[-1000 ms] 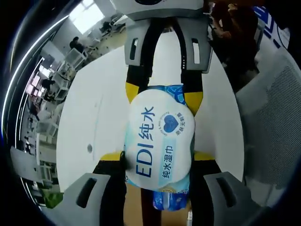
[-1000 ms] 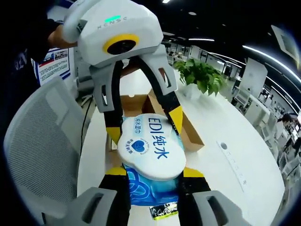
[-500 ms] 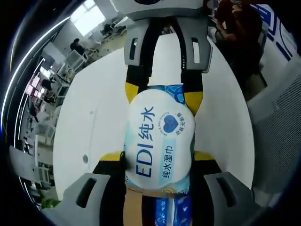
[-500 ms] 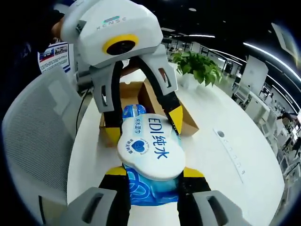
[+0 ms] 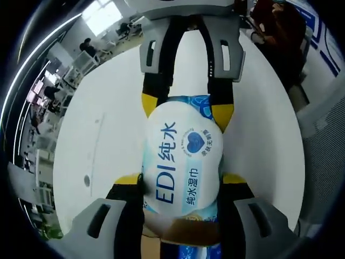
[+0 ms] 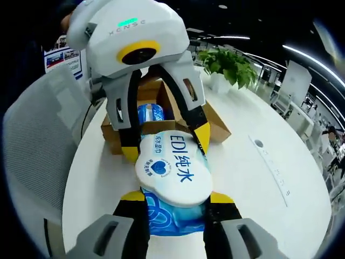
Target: Operate the shoe box by opening the lid, removing the specified soft item, and placing it in the target area until the item is outside and the box remains undamaged.
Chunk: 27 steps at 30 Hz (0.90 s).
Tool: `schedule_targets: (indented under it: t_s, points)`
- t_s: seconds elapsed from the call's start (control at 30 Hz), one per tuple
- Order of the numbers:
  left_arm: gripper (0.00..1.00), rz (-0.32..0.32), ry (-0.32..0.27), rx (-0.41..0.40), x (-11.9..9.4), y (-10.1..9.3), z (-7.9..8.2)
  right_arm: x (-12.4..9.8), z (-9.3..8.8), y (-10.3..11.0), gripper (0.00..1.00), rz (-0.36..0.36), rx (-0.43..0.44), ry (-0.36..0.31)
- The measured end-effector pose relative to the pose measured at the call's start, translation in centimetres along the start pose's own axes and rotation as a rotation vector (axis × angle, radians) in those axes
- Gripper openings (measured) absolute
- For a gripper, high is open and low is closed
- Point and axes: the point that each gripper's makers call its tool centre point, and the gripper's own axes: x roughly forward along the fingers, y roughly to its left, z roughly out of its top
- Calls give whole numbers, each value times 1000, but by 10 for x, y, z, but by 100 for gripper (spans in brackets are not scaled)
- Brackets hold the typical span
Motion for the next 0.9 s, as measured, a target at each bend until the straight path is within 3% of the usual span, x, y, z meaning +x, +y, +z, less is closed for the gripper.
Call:
schedule_targets:
  t_s: [0.4, 0.9]
  points:
    - [53, -22, 29, -24, 25, -2, -16, 22, -17, -3, 33, 31, 2, -3]
    - [54, -13, 31, -38, 40, -6, -21, 33, -30, -3, 34, 51, -33, -30]
